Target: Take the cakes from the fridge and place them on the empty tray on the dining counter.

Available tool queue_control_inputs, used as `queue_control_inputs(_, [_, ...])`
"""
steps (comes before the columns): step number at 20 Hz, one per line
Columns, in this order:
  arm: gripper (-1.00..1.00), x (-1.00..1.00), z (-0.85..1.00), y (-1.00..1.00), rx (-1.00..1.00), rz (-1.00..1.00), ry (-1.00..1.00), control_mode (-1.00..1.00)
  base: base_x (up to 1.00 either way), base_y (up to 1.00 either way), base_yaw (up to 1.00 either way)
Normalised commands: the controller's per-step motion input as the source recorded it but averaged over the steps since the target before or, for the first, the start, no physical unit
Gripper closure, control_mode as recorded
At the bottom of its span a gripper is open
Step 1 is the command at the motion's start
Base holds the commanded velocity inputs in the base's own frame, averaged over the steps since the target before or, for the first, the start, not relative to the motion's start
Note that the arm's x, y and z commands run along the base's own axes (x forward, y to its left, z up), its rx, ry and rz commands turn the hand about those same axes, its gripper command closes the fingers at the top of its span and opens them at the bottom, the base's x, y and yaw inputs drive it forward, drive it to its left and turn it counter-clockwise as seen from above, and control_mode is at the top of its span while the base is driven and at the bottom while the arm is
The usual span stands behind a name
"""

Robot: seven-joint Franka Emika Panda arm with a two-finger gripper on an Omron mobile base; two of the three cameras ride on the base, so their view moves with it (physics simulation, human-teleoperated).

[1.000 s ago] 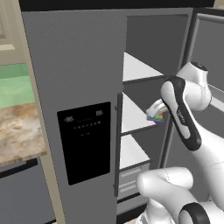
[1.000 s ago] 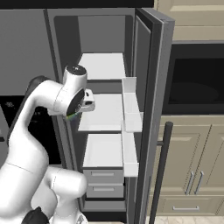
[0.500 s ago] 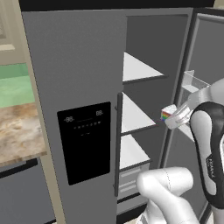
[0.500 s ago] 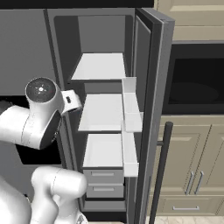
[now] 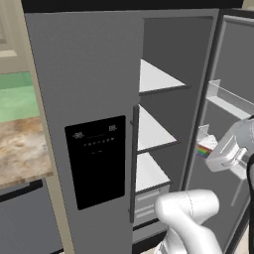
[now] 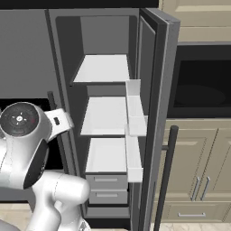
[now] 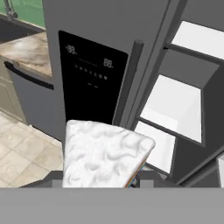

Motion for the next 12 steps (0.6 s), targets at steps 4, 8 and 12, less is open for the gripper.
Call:
queue_control_inputs(4, [1.00,-0.29,0.08,0.00,0.00,0.00,0.00,-1.00,0.00,0.00,0.00])
queue_control_inputs(8, [1.00,-0.05,0.01,0.00,0.00,0.00,-0.01,-1.00,0.00,0.00,0.00])
queue_control_inputs(12, [1.00,0.00,0.00,0.00,0.00,0.00,0.00,1.00,-0.07,-0.01,0.00])
